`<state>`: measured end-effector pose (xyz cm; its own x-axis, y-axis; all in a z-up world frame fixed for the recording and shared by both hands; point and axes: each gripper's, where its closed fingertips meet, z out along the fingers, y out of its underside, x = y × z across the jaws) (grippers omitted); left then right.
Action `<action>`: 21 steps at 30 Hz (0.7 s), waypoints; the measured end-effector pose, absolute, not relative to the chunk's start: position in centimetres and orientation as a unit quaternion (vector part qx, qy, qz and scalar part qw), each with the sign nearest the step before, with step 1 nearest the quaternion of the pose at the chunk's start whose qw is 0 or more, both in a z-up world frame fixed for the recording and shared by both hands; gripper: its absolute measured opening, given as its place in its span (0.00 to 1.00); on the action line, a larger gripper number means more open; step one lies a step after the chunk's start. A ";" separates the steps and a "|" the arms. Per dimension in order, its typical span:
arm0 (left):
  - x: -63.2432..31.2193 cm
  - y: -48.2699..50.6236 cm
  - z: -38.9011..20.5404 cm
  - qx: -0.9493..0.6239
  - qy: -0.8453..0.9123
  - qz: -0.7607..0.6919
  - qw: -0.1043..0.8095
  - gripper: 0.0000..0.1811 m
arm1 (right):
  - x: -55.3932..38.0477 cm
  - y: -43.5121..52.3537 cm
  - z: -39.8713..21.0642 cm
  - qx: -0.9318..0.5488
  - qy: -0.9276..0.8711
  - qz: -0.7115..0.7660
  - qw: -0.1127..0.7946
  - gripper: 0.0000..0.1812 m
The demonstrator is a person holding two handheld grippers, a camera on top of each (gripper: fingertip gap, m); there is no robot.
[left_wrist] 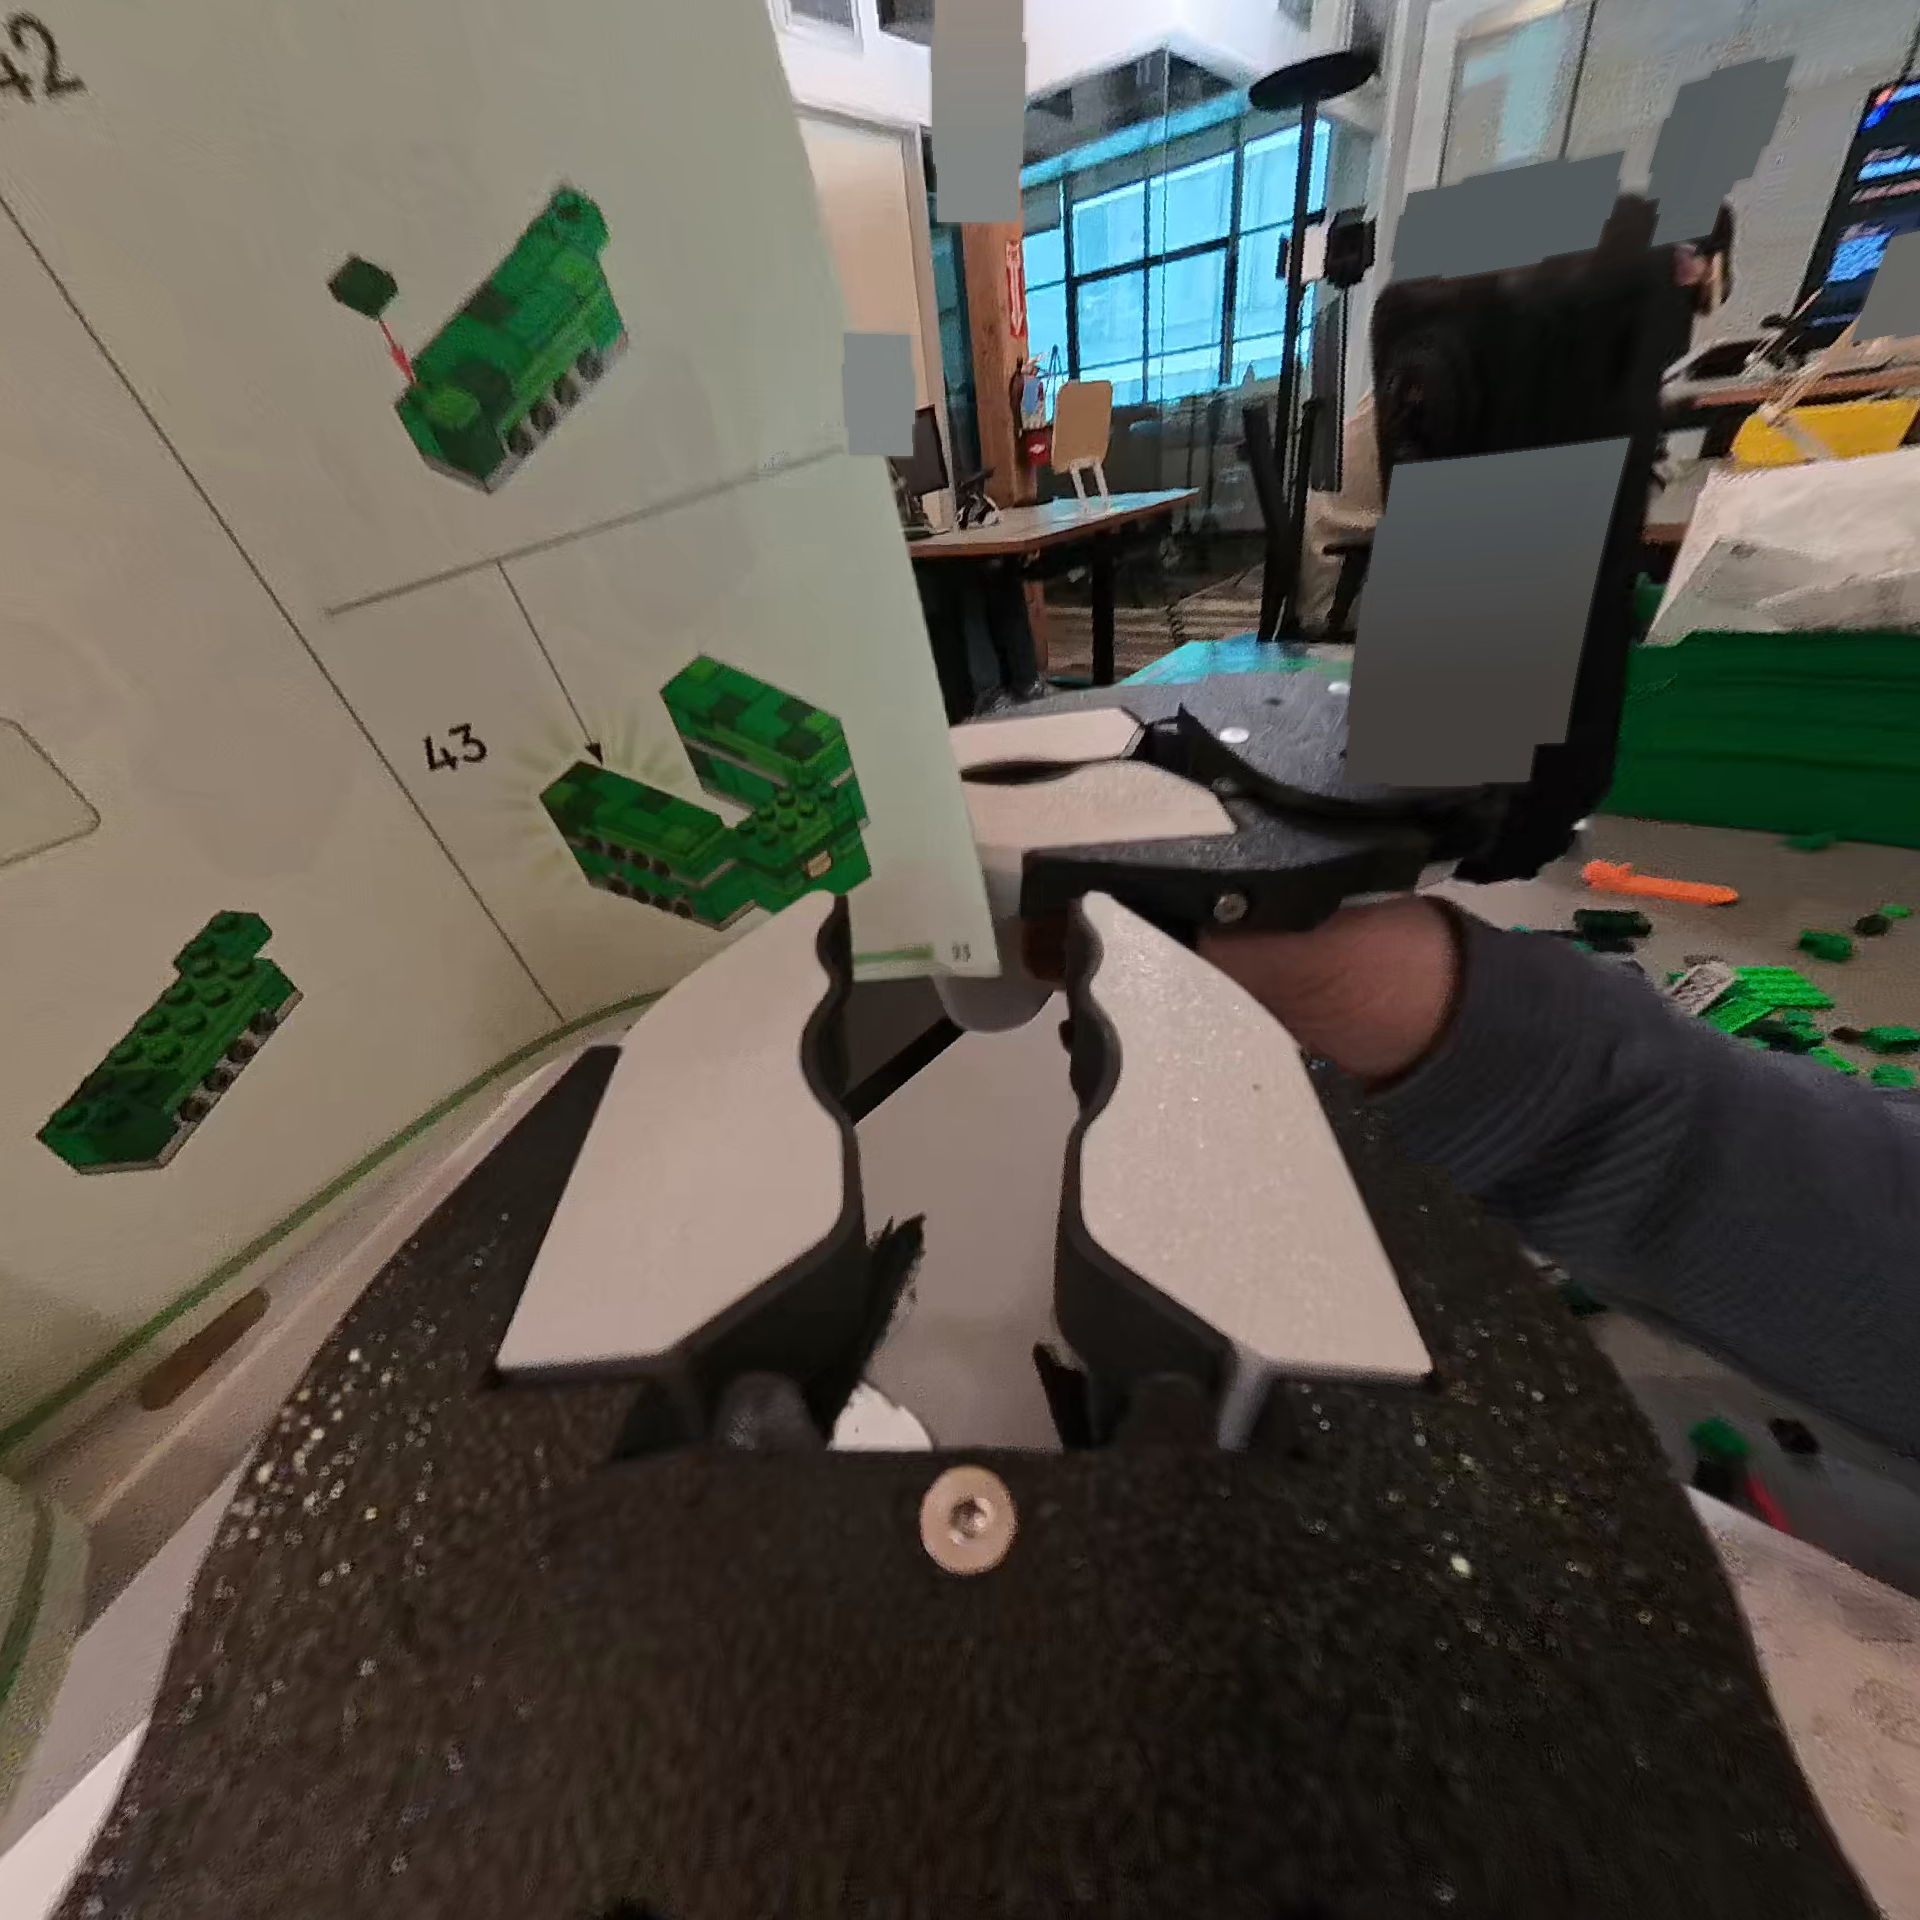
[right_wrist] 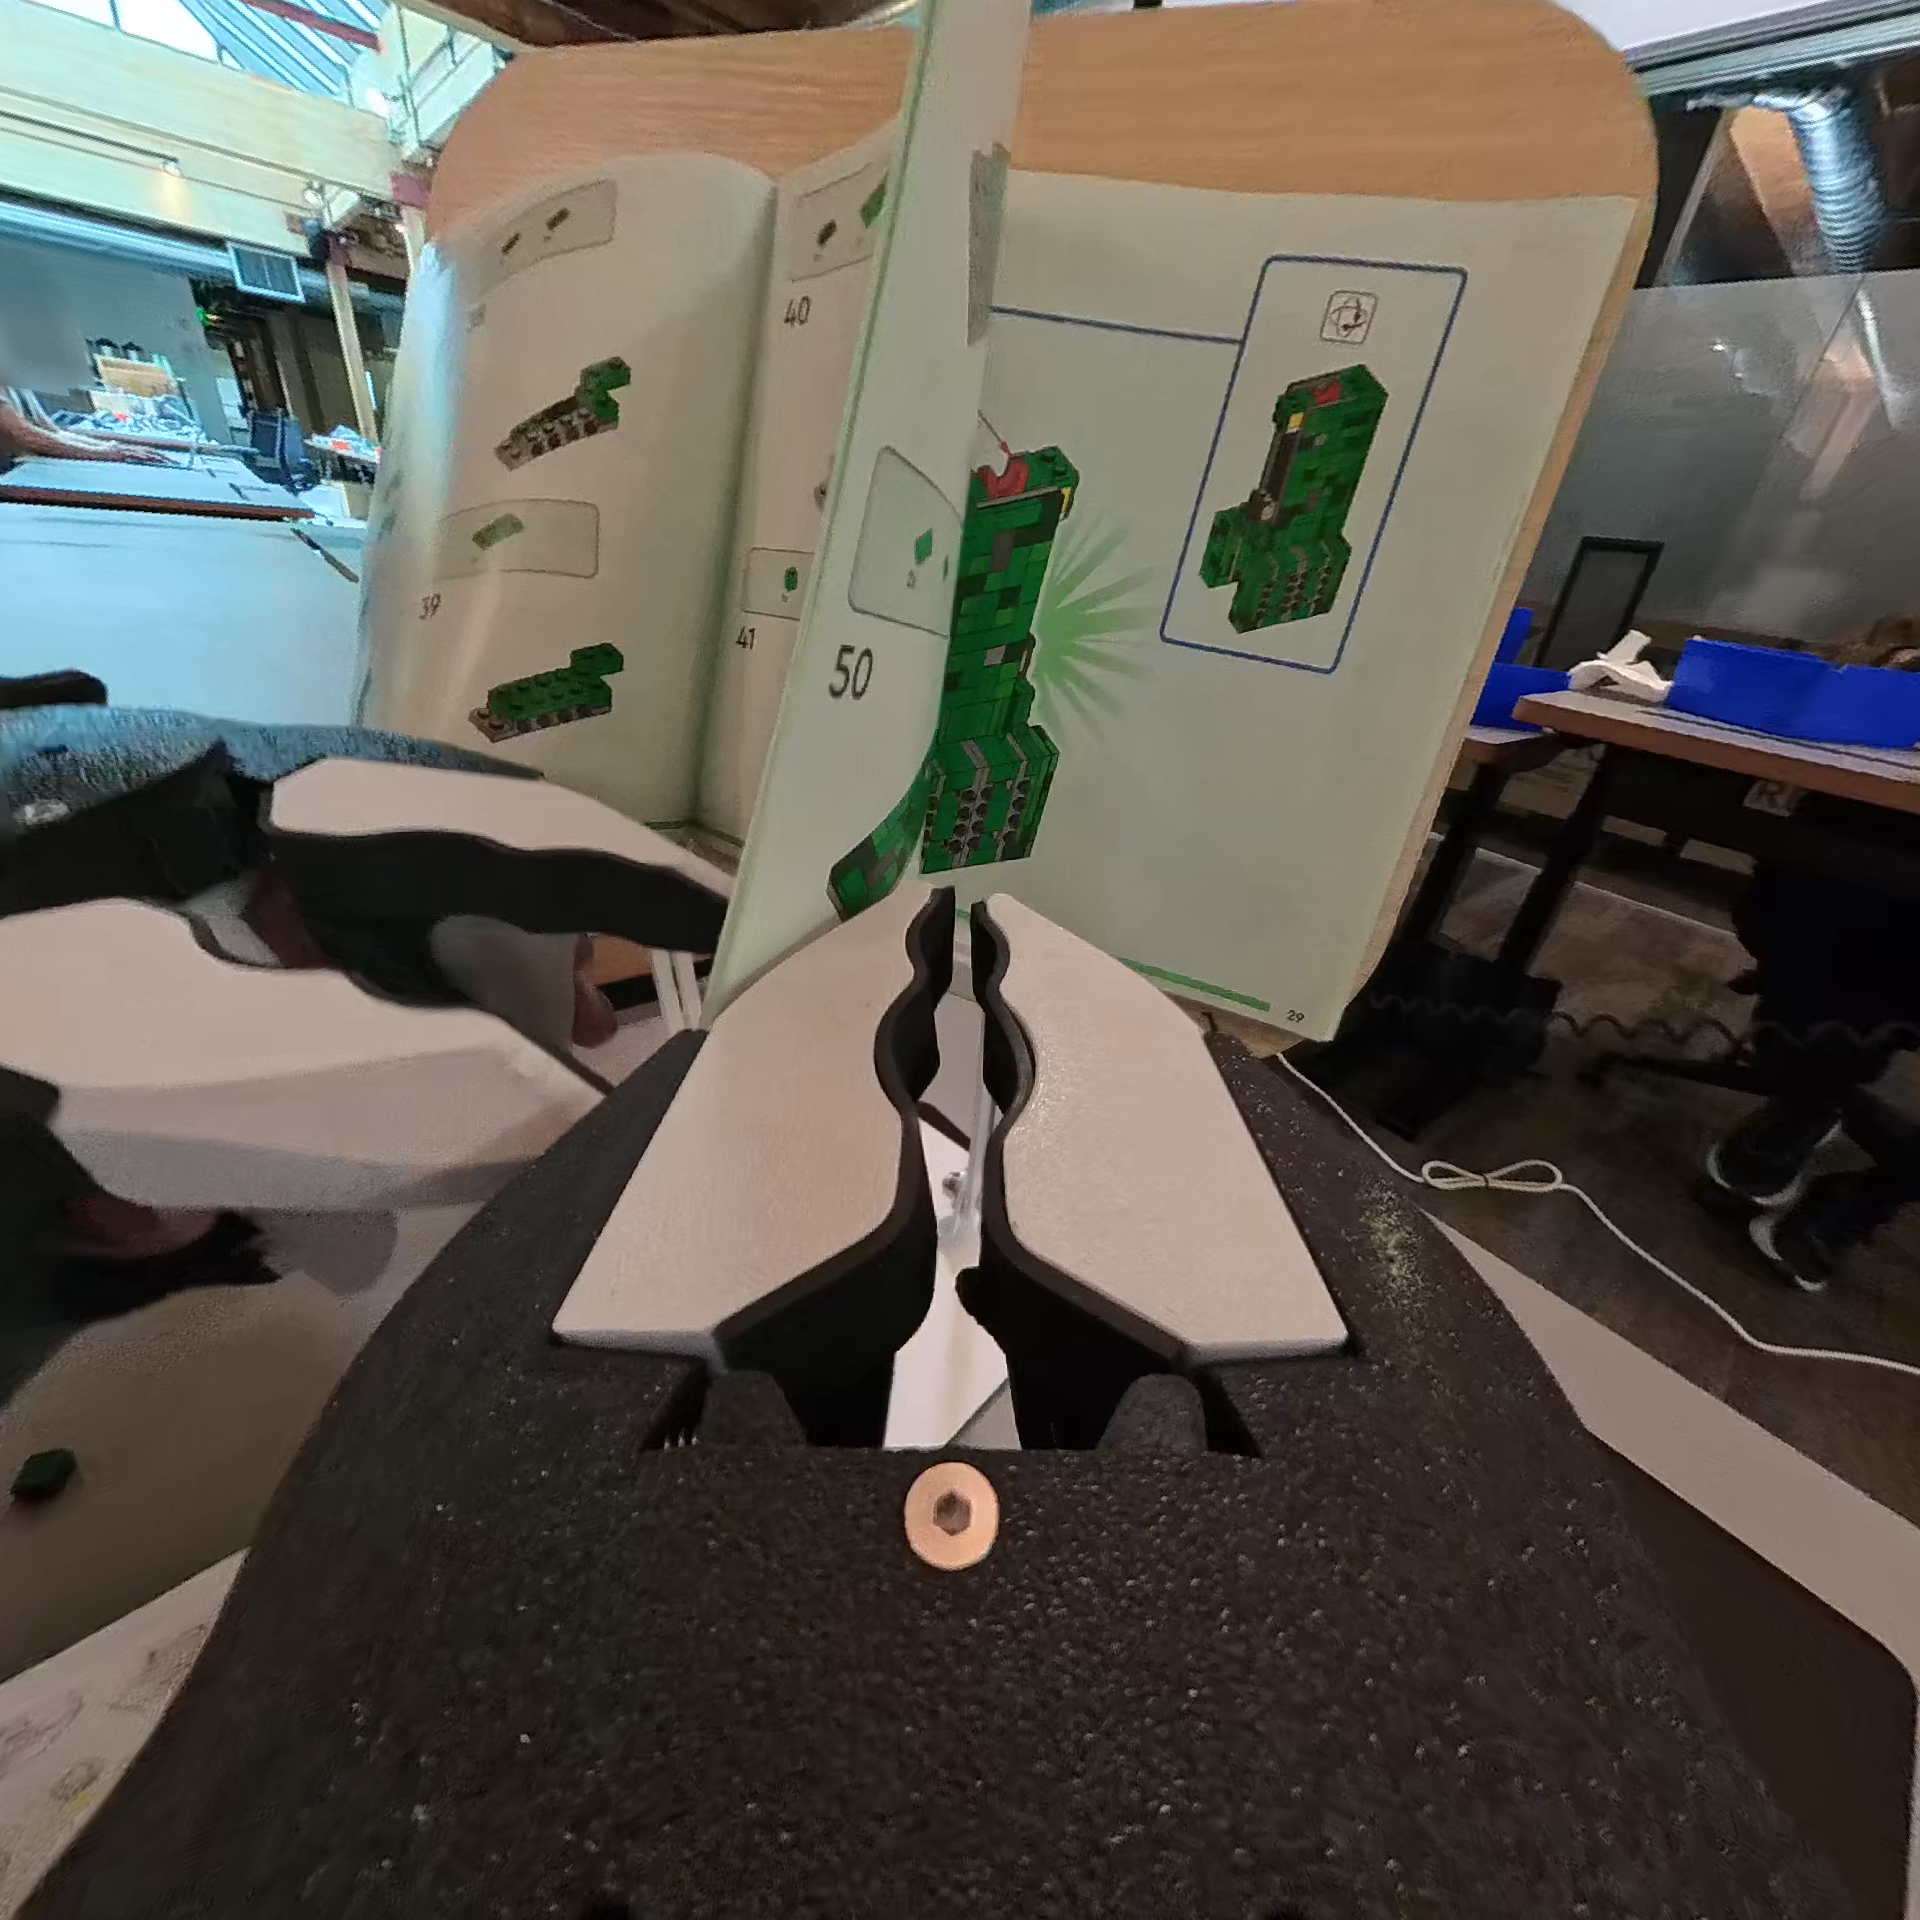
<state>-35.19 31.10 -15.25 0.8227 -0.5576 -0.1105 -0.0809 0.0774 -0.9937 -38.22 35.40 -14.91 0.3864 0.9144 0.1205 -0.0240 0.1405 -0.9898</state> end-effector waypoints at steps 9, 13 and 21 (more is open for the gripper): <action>-35.2 30.7 -15.2 -0.654 0.242 -0.208 0.686 0.15 | -38.7 35.4 -15.4 -0.528 -0.443 0.369 0.623 0.00; -35.4 30.9 -15.6 -0.663 0.246 -0.184 0.683 0.14 | -38.5 35.7 -15.4 -0.531 -0.438 0.377 0.620 0.00; -34.5 31.0 -15.5 -0.651 0.255 -0.198 0.686 0.13 | -38.3 35.9 -15.6 -0.534 -0.437 0.382 0.615 0.00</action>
